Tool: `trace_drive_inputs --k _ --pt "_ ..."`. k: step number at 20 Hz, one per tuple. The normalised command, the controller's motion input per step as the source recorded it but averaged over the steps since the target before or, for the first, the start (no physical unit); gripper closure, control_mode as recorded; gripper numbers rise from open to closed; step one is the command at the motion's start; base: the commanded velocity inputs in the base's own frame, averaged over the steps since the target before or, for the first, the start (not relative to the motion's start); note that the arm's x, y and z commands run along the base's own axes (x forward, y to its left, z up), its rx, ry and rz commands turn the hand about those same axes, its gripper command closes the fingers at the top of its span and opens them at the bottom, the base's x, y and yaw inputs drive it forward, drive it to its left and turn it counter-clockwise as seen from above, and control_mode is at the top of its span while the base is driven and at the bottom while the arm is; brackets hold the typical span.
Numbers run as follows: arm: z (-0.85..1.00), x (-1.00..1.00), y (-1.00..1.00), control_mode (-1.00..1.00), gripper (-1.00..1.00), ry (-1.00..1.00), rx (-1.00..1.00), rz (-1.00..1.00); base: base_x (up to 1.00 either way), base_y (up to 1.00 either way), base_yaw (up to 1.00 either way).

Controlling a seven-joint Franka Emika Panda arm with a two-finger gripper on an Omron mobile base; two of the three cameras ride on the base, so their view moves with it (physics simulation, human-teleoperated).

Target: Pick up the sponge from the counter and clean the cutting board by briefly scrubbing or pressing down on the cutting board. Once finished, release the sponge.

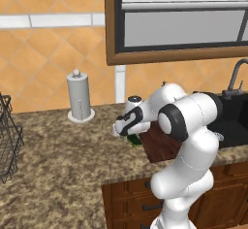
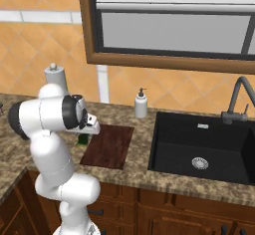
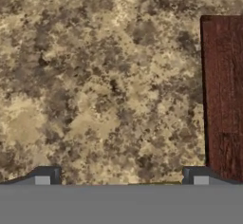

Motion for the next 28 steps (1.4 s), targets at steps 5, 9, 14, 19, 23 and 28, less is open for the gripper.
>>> trace_drive_inputs --k 5,9,14,19,23,28 --pt "-0.51 -0.27 0.33 -1.00 -1.00 0.00 0.00 0.03 0.00 0.00 0.00" --pt "-0.41 -0.22 0.51 -1.00 -1.00 0.00 0.00 0.03 0.00 0.00 0.00" --pt "-0.16 -0.34 0.36 -1.00 -1.00 0.00 0.00 0.03 0.00 0.00 0.00" --pt "-0.12 -0.51 0.47 -1.00 -1.00 0.01 0.00 0.06 0.00 0.00 0.00" --pt "0.02 0.00 -0.17 -1.00 -1.00 -0.07 0.00 0.08 0.00 0.00 0.00" --pt "0.19 -0.01 -0.15 -1.00 -1.00 -0.02 0.00 0.20 0.00 0.00 0.00"
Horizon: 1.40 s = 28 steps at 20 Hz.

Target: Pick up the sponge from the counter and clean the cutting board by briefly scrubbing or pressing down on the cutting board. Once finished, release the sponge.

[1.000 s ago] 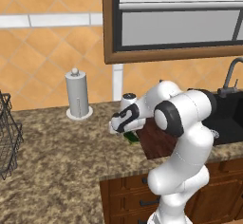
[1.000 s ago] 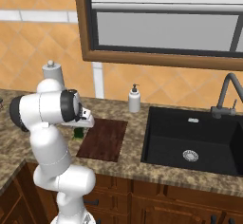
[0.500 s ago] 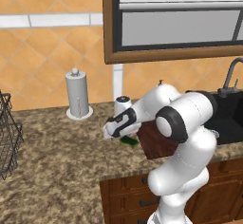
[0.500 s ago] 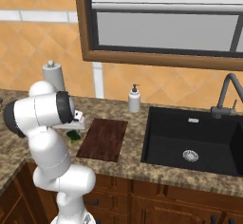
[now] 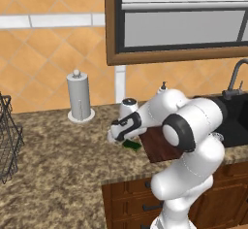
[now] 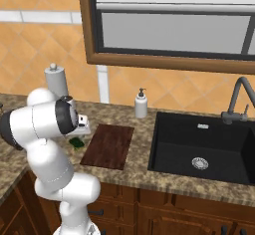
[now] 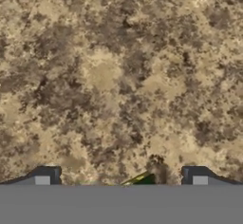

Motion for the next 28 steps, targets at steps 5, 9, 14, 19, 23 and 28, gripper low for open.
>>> trace_drive_inputs --k 5,9,14,19,23,28 --pt "0.02 -0.43 -0.02 -1.00 -1.00 0.00 0.00 0.34 0.00 0.00 0.00" --pt "0.00 -0.26 -0.29 -1.00 -1.00 0.00 0.00 0.25 0.00 0.00 0.00" --pt "0.00 0.08 -0.05 -1.00 -1.00 0.00 0.00 0.04 0.00 0.00 0.00" --pt "-0.19 0.00 -0.07 -1.00 -1.00 0.00 0.00 0.05 0.00 0.00 0.00" --pt "-0.36 0.00 -0.08 -1.00 -1.00 0.03 0.00 0.08 0.00 0.00 0.00" --pt "-0.39 -0.17 0.01 -1.00 1.00 0.02 -0.03 0.08 0.00 0.00 0.00"
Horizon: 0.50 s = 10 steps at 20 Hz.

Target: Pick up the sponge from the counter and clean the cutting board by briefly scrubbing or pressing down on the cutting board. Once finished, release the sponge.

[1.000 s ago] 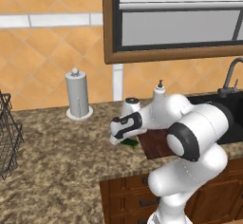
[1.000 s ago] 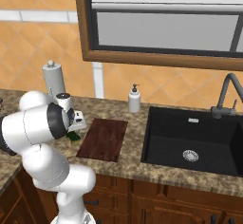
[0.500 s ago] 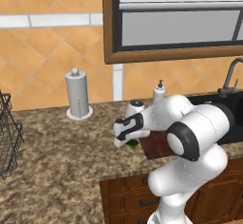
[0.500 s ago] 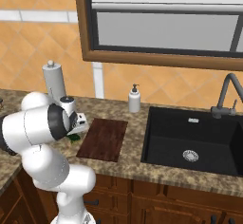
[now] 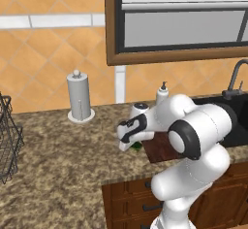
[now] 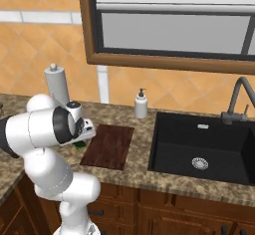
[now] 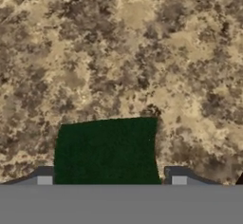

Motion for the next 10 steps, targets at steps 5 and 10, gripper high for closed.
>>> trace_drive_inputs --k 5,10 --pt "0.00 -0.36 0.06 -1.00 1.00 -0.08 0.00 0.01 0.00 0.00 0.00" --pt "0.43 -0.09 -0.05 -1.00 1.00 -0.10 0.01 -0.07 0.00 0.00 0.00"
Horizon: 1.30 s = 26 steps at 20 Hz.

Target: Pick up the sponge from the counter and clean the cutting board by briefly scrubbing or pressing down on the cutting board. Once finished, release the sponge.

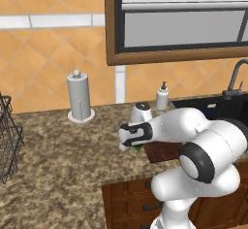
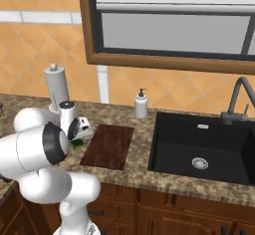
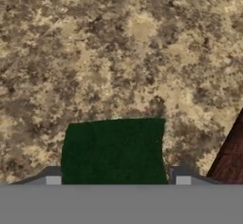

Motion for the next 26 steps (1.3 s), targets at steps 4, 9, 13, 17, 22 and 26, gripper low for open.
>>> trace_drive_inputs --k 4,9,13,17,22,26 --pt "0.27 -0.01 -0.50 -1.00 1.00 -0.02 0.11 -0.02 0.00 0.00 0.00" --pt "-0.01 -0.09 -0.51 -1.00 1.00 -0.08 0.02 0.00 0.00 0.00 0.00" --pt "-0.20 -0.24 -0.29 -1.00 1.00 -0.04 0.00 -0.01 0.00 0.00 0.00" --pt "-0.23 -0.19 -0.32 -1.00 1.00 -0.14 0.00 0.00 0.00 0.00 0.00" --pt "-0.23 -0.11 -0.39 -1.00 1.00 -0.29 0.11 0.00 0.00 0.00 0.00" --pt "-0.11 -0.01 -0.48 -1.00 1.00 -0.14 0.25 0.01 0.00 0.00 0.00"
